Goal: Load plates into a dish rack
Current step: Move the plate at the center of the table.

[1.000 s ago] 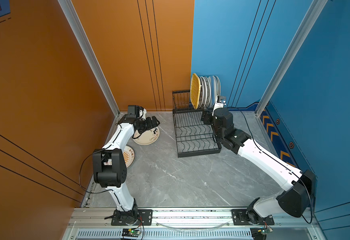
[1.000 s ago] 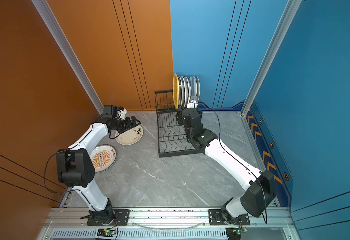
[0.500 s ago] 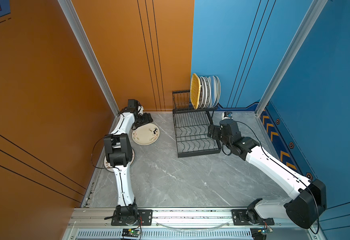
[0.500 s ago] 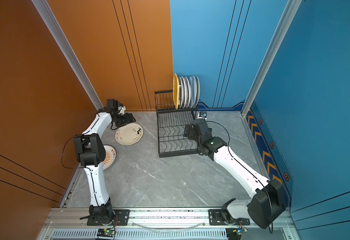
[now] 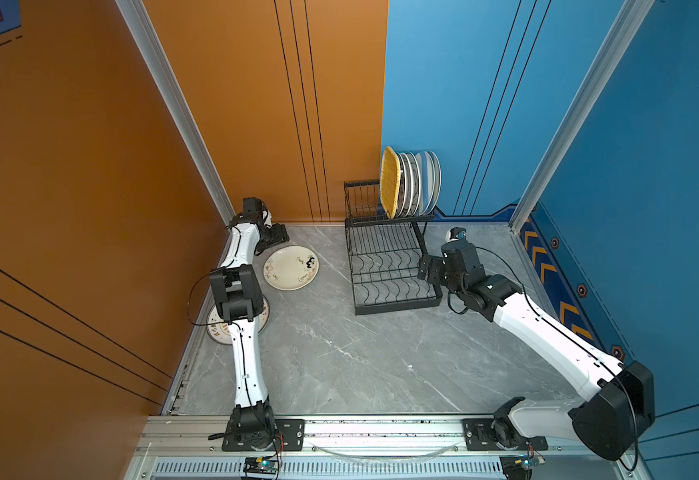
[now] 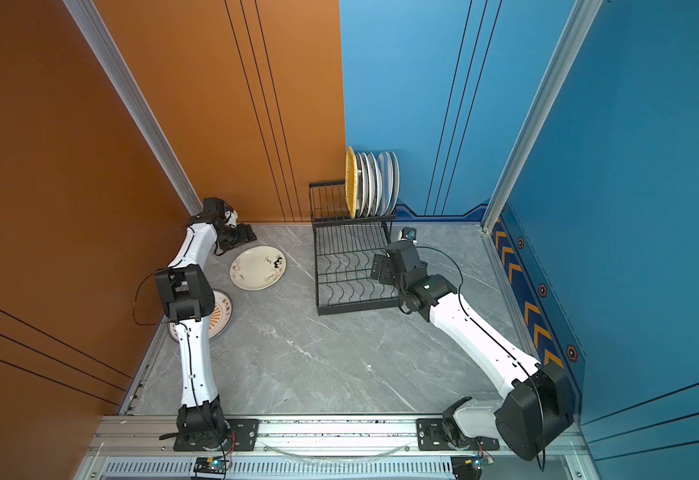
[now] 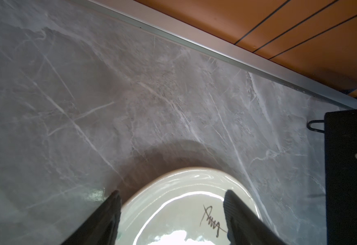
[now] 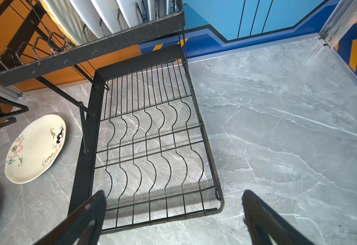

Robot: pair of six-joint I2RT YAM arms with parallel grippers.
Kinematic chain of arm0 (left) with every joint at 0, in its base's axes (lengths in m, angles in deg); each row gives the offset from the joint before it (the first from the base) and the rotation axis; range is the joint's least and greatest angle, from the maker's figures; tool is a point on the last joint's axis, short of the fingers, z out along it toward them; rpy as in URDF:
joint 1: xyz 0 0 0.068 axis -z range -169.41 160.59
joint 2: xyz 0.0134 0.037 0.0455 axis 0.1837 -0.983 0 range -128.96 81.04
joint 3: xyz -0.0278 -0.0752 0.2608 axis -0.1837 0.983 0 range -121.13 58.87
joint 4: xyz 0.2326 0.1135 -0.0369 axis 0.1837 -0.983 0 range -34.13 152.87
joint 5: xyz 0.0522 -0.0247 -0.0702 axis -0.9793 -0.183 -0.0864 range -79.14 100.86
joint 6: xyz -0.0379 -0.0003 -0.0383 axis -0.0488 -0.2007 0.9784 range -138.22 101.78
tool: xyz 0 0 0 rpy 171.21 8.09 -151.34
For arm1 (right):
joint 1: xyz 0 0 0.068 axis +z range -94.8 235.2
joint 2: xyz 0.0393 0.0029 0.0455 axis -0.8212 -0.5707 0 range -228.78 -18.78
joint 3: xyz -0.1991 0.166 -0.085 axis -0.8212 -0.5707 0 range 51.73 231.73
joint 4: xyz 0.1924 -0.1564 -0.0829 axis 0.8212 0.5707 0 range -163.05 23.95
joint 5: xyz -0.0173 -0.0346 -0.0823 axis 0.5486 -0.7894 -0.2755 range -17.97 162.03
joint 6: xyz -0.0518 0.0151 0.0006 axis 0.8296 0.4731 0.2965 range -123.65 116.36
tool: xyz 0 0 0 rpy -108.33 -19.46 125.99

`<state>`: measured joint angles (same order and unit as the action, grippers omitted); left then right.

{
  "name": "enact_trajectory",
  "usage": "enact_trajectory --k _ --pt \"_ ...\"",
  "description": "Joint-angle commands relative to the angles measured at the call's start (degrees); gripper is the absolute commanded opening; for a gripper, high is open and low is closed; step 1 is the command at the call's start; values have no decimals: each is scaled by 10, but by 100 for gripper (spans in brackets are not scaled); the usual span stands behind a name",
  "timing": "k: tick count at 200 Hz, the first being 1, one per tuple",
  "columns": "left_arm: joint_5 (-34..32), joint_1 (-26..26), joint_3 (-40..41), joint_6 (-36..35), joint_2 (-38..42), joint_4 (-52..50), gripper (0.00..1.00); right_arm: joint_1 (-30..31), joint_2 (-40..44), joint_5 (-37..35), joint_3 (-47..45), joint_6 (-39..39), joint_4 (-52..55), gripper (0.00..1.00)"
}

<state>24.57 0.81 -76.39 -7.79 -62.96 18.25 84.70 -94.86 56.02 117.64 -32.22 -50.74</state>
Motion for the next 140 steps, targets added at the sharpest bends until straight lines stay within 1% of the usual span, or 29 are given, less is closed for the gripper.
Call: enact_trajectory --k 1,17,56,87,140 --pt "23 -7 -42 -9 -32 -25 77 -7 6 10 10 -3 24 100" --pt "34 -8 -56 -8 -48 -26 77 -10 3 11 15 -3 26 100" --pt "57 -4 -55 -7 -66 -26 80 -16 -9 21 24 -2 29 100" --pt "74 4 -54 -5 -73 -25 82 -21 -17 29 31 1 29 100" --pt "112 22 -45 -4 -68 -26 82 -30 -19 41 31 2 29 100"
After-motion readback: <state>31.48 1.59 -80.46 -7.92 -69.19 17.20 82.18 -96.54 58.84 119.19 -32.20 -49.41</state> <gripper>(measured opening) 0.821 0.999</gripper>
